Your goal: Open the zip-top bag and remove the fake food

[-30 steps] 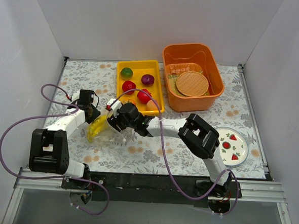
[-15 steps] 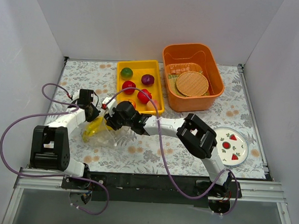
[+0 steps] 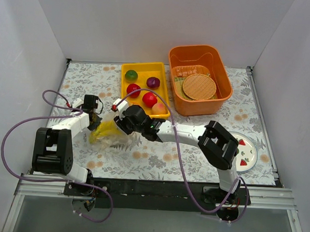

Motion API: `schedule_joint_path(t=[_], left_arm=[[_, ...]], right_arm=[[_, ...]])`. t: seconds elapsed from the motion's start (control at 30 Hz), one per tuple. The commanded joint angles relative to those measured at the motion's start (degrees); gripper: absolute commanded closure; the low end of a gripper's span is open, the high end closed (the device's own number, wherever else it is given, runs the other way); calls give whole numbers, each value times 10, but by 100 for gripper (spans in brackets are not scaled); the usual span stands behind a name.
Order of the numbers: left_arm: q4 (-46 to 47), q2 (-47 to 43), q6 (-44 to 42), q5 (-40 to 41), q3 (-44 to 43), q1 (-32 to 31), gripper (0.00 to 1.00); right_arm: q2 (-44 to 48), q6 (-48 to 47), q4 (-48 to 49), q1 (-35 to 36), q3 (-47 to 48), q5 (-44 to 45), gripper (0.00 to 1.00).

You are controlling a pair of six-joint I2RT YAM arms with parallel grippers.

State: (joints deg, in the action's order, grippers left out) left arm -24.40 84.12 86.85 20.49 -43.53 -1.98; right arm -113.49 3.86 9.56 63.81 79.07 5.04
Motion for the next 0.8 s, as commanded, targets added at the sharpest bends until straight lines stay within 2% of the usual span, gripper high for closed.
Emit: schedule_joint_path(t=[0.0,0.2,0.47,0.73,0.77], left_arm=[[-15,3,24,40,9,6,100],[-15,5,24,48,8,13,100],[-14,-8,1,61,-6,19,100],[-13,-22,-14,89,-1,19,100],[-13,-22,-14,86,2,36,100]], right_arm=[[62,21,10,8,-14,39,76],[95,15,-21,14,-15,80,77],[129,-4,-16,27,-36,107,77],[128,-18,-80,40,6,211,79],[130,-18,-89,40,5,217,79]])
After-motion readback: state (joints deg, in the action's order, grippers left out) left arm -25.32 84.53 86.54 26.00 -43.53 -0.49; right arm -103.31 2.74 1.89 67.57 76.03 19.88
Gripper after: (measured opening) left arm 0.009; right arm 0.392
